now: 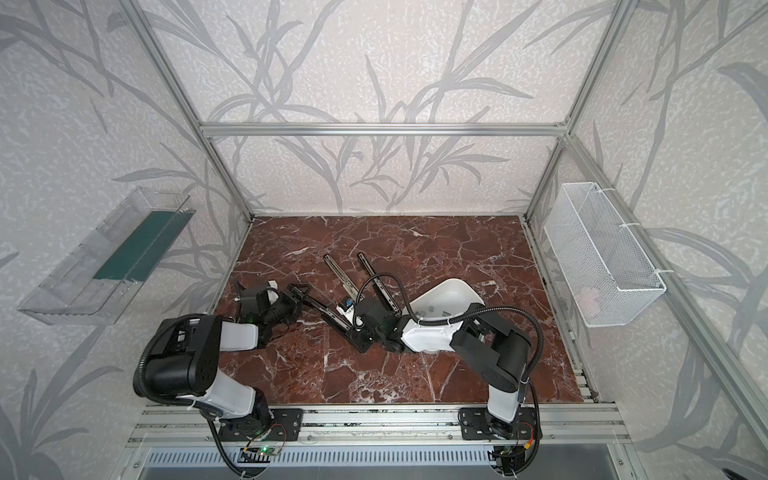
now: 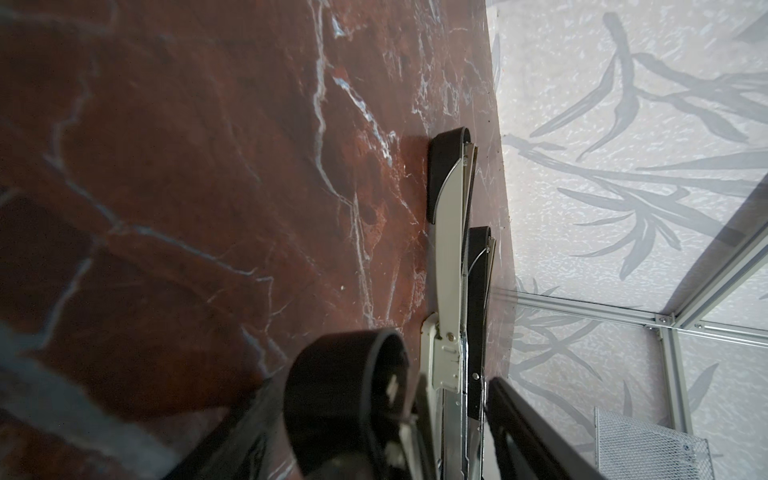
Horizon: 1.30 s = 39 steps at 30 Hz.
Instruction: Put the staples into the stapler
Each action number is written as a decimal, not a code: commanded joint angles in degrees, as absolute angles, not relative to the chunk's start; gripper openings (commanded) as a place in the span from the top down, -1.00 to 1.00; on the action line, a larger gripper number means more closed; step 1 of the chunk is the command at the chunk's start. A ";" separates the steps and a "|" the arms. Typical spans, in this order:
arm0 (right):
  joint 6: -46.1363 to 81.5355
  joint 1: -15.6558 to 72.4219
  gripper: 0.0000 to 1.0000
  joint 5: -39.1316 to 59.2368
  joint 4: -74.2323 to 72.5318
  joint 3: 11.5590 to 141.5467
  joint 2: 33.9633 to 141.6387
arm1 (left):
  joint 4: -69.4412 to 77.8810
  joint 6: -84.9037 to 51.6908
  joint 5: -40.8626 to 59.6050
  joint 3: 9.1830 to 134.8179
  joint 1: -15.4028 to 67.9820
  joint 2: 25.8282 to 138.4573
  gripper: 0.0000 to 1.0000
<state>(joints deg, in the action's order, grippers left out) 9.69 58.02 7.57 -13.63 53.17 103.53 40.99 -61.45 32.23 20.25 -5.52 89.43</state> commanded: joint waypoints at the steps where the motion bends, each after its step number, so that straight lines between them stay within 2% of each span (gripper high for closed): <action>1: 9.66 58.27 1.00 7.99 -17.42 54.92 102.08 | 41.62 -63.62 30.91 19.17 -4.77 87.99 -0.60; 10: 9.44 58.28 1.00 5.80 -16.70 51.56 99.58 | 36.45 -59.33 29.96 22.90 -7.73 87.06 -0.55; 19: 9.49 60.25 1.00 6.22 -16.00 53.35 101.86 | 42.48 -61.14 33.03 23.65 -7.65 90.58 -0.45; 30: 9.55 60.78 1.00 6.81 -15.67 53.57 102.56 | 42.92 -60.21 31.97 23.02 -7.73 90.31 -0.47; 34: 10.37 60.75 1.00 4.15 -13.36 54.31 103.86 | 41.71 -59.68 31.82 23.83 -7.65 89.23 -0.32; 39: 10.99 60.75 1.00 5.88 -12.02 56.21 106.08 | 37.81 -56.86 31.10 24.25 -7.47 85.65 -0.10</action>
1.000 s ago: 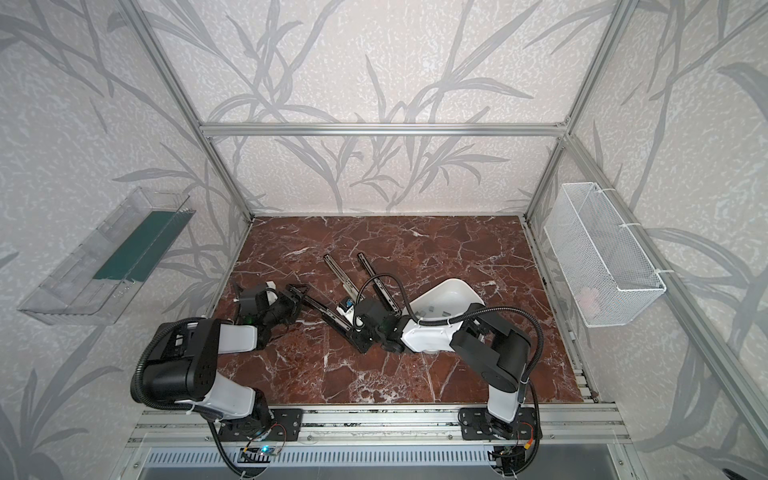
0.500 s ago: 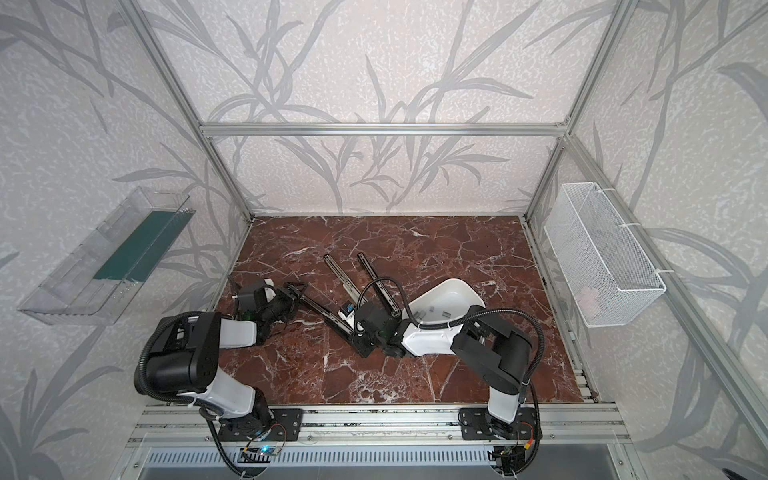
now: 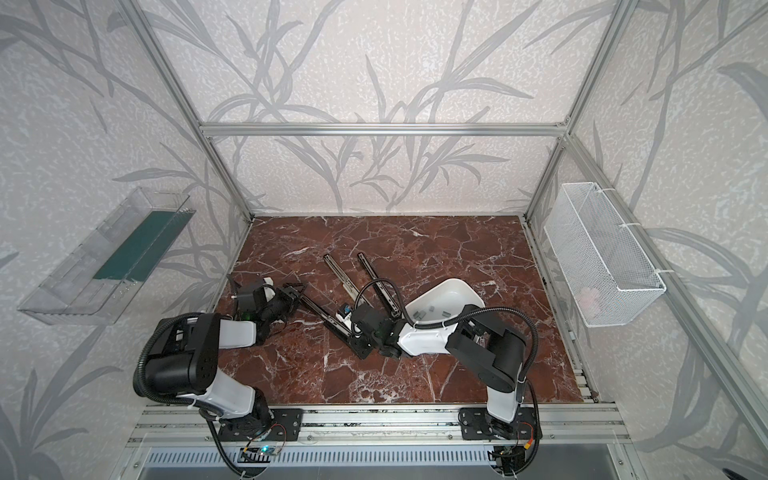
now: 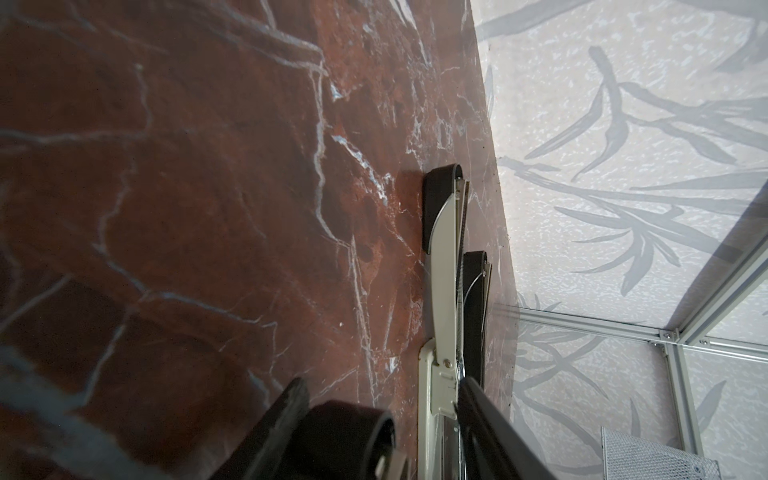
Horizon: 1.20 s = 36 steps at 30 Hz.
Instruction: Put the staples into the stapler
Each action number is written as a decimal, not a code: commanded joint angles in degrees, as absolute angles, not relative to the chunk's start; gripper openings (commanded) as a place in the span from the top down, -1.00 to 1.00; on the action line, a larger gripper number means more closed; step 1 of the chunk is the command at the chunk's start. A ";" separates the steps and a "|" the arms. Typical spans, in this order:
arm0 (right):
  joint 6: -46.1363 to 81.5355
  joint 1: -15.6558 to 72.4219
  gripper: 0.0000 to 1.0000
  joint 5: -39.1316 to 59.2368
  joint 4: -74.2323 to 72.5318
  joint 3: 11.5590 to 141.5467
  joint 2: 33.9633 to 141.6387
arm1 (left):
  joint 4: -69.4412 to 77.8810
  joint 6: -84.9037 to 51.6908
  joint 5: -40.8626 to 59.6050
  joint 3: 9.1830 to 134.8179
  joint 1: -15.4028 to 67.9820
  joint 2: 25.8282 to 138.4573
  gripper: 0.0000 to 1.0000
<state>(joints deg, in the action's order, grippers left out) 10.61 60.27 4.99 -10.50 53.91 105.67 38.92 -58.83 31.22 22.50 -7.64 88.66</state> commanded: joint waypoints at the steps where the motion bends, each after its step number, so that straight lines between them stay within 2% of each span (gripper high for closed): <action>1: 10.90 60.75 1.00 5.84 -12.13 56.07 105.95 | 36.54 -56.08 30.50 24.26 -7.52 84.79 -0.09; 12: 10.30 60.94 1.00 5.62 -11.79 56.15 105.40 | 33.21 -52.10 29.63 25.93 -4.71 81.90 0.20; 16: 10.25 61.02 1.00 5.80 -11.70 56.59 105.34 | 33.14 -50.25 28.41 25.70 -2.00 81.89 0.22; 23: 10.20 61.17 1.00 6.42 -11.44 57.02 106.14 | 24.55 -44.04 23.77 25.93 0.36 74.03 0.22; 28: 10.39 61.17 1.00 5.90 -9.49 58.35 106.94 | 17.52 -35.61 16.04 26.32 6.80 66.78 0.25; 32: 10.46 61.27 1.00 5.67 -9.25 58.75 107.23 | 16.70 -30.65 11.18 25.11 11.57 64.18 0.35; 36: 10.81 61.26 0.97 5.37 -9.05 58.87 107.31 | 16.30 -25.20 4.64 23.52 17.71 61.78 0.36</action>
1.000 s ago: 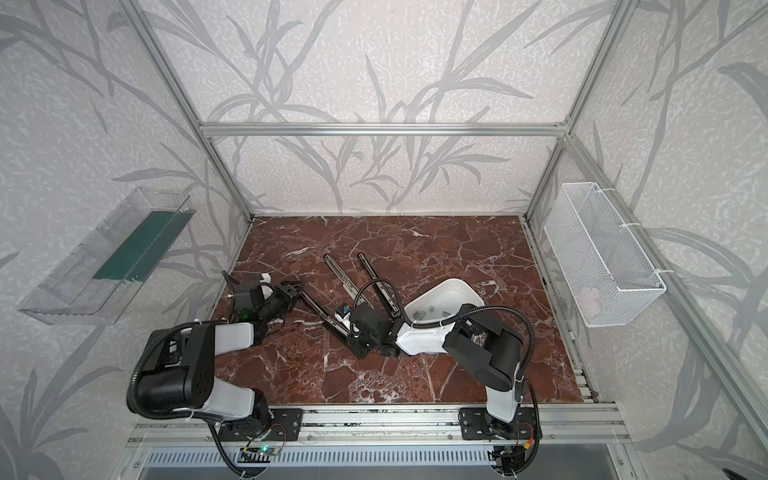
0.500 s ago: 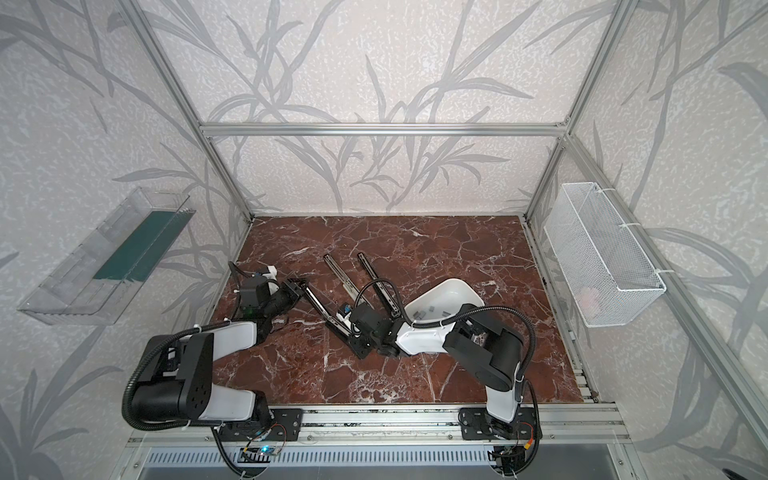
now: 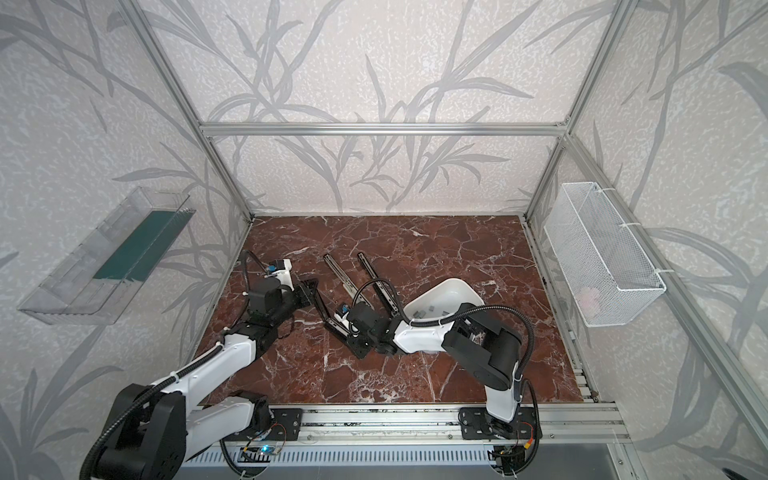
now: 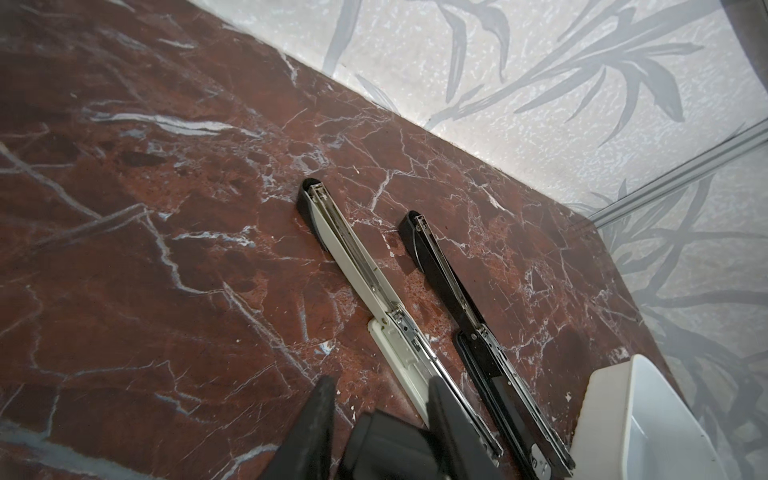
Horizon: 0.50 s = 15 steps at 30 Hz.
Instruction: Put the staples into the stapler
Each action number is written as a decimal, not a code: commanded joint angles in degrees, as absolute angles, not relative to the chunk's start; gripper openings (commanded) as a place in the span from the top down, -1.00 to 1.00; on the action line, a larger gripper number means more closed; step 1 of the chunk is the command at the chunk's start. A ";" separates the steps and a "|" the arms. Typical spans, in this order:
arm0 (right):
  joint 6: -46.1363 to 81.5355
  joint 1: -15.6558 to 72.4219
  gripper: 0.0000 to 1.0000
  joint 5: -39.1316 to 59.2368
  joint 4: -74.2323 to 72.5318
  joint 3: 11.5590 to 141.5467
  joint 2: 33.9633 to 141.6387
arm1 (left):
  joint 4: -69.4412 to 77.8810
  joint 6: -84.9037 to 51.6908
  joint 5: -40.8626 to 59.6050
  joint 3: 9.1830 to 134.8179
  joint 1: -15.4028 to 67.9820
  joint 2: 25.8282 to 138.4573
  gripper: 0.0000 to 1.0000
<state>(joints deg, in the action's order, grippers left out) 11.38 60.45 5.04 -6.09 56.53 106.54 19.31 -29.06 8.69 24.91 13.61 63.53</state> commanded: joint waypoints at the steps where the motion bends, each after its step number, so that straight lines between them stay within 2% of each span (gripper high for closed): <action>1: 10.95 61.22 0.95 5.20 -9.05 58.97 107.31 | 16.26 -24.20 3.19 23.26 19.26 61.22 0.36; 15: 13.11 61.24 0.52 1.01 -9.87 56.17 102.39 | 20.17 -16.54 -16.54 15.44 38.08 53.15 0.38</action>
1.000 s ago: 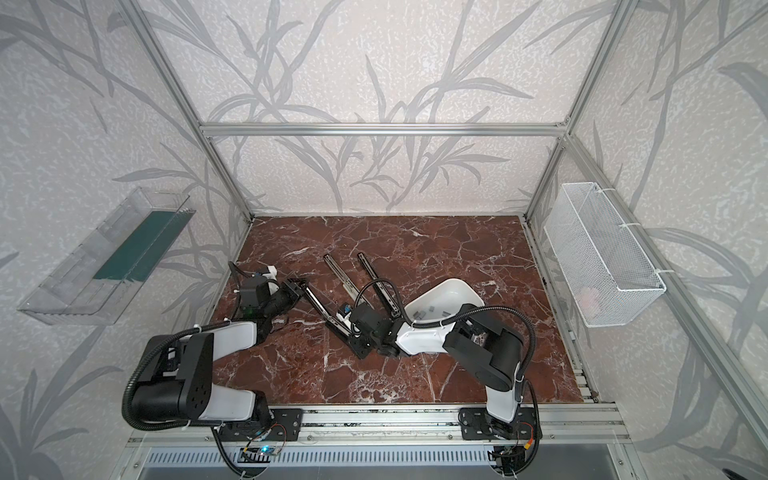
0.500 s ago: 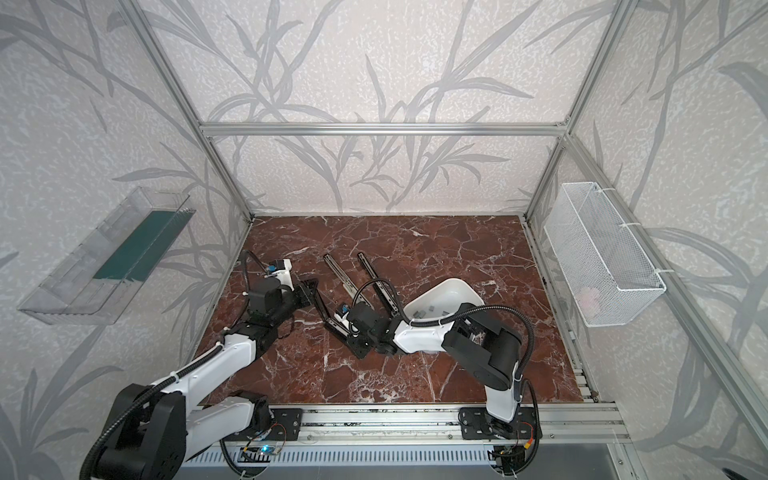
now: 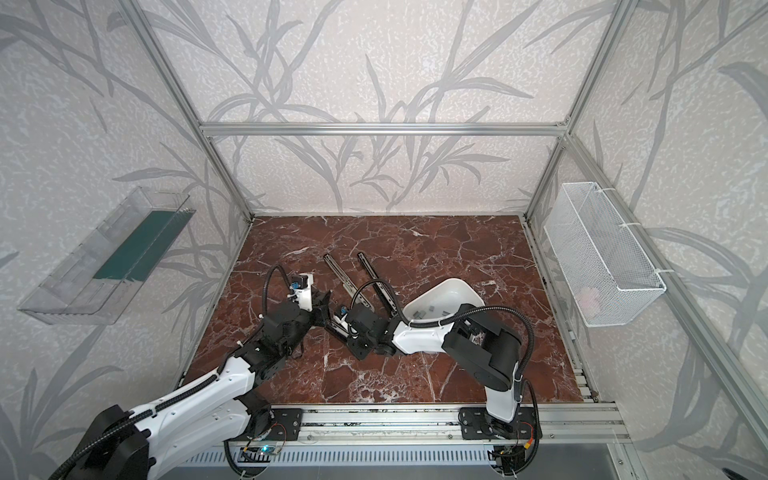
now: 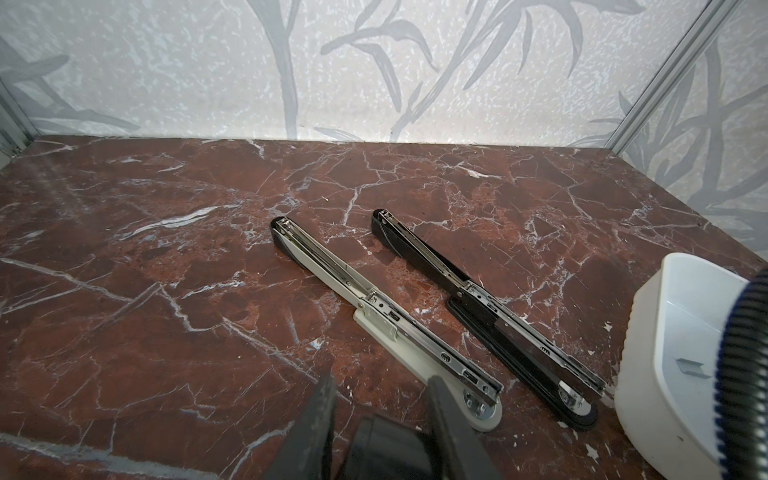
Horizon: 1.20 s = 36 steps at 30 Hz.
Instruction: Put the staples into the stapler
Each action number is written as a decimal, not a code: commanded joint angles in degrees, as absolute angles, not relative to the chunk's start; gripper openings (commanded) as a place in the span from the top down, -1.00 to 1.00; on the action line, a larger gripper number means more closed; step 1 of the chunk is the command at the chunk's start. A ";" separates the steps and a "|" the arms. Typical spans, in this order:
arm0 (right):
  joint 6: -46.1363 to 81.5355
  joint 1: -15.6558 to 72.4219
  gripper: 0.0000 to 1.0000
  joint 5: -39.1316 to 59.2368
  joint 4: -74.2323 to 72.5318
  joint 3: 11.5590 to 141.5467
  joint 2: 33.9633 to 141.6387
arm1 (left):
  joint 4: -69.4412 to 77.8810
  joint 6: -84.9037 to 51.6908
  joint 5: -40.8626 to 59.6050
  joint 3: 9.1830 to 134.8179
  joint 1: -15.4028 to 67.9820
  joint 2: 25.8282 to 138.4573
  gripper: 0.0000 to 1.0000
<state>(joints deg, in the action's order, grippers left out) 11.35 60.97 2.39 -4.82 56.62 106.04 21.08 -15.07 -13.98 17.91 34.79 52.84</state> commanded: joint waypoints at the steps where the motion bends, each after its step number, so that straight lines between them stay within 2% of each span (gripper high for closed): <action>1: 13.35 61.26 0.48 0.90 -10.21 55.56 101.71 | 20.73 -16.31 -17.92 15.03 39.40 53.47 0.38; 7: 14.93 61.35 0.23 0.00 -13.99 49.20 98.11 | 23.91 -16.20 -25.25 14.40 45.44 56.63 0.38; 16: 15.88 61.66 0.16 -2.46 -14.39 43.96 93.56 | 23.93 -13.50 -31.73 18.21 51.83 62.27 0.39; 25: 18.93 60.54 0.61 -6.17 -14.12 44.15 94.79 | 21.85 -10.31 -31.84 20.45 53.08 61.17 0.41; 30: 20.79 59.79 0.60 -7.77 -14.20 42.11 92.03 | 22.38 -8.35 -31.54 21.03 53.41 62.81 0.42; 33: 25.04 59.08 0.61 -10.96 -8.29 41.91 89.77 | 23.36 -8.39 -31.28 20.95 53.67 63.20 0.42; 36: 31.05 56.99 0.52 -10.66 -5.86 38.80 85.69 | 23.31 -8.05 -31.50 21.26 54.00 63.36 0.43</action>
<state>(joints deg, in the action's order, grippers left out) 24.49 58.54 -8.19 -10.15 40.84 90.02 26.63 -9.15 -31.53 20.64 53.49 62.22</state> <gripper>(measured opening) 0.231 0.294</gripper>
